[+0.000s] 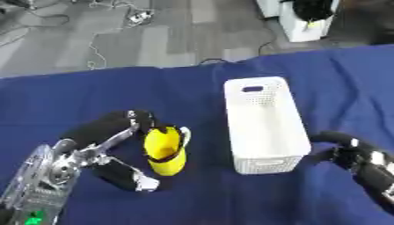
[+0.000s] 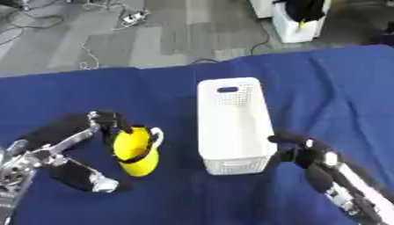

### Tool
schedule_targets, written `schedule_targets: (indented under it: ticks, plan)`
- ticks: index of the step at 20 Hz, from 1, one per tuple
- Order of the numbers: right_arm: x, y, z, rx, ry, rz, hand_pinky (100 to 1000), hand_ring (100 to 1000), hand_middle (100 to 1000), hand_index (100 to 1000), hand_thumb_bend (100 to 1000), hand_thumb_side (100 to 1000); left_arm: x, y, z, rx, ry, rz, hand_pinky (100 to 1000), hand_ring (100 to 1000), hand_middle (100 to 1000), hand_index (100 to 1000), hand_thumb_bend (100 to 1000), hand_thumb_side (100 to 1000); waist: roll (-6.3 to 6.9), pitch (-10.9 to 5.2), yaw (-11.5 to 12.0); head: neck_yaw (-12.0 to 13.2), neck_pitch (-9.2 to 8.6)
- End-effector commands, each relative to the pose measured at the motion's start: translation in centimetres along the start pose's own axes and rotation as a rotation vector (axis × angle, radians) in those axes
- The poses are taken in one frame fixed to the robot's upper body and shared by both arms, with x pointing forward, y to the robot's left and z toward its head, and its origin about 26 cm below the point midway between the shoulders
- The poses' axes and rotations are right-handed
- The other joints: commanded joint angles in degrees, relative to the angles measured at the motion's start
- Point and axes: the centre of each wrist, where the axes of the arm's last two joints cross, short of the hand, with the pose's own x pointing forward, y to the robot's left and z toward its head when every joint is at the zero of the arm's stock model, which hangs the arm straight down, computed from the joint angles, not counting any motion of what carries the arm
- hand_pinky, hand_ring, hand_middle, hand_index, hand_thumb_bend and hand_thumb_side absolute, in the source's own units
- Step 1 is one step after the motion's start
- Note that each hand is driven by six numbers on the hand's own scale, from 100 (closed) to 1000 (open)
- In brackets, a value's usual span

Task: Pick up objects on the table and place them in the box.

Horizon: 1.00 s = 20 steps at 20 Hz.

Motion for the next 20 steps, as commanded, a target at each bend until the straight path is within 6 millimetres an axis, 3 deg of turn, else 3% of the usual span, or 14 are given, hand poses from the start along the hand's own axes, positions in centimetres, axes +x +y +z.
schedule_targets:
  ticks: [1,6,9,20]
  plan:
    - [0.6,-0.3,-0.1,0.007,-0.010,0.019,819,707,871,935,500,798,-0.2,0.7,0.0,0.016,-0.005,-0.028,681,444,654,758,733,500,-0.04,-1.02,0.01,-0.38,-0.81]
    - [0.6,-0.3,-0.1,0.008,-0.010,0.018,819,707,871,935,500,798,-0.7,0.2,-0.1,0.021,0.007,-0.028,556,355,547,695,742,451,0.00,-1.06,0.02,-0.51,-0.86]
    - [0.6,-0.3,-0.1,0.008,-0.010,0.018,819,707,871,935,500,797,-0.8,0.2,-0.2,0.039,0.004,-0.034,526,332,525,678,747,434,-0.02,-1.06,-0.01,-0.57,-0.90]
    - [0.6,-0.3,-0.1,0.009,-0.010,0.018,820,706,870,934,504,798,-1.3,-0.2,-0.5,0.017,0.010,-0.042,560,382,565,679,770,471,0.04,-0.96,-0.14,-0.56,-0.87]
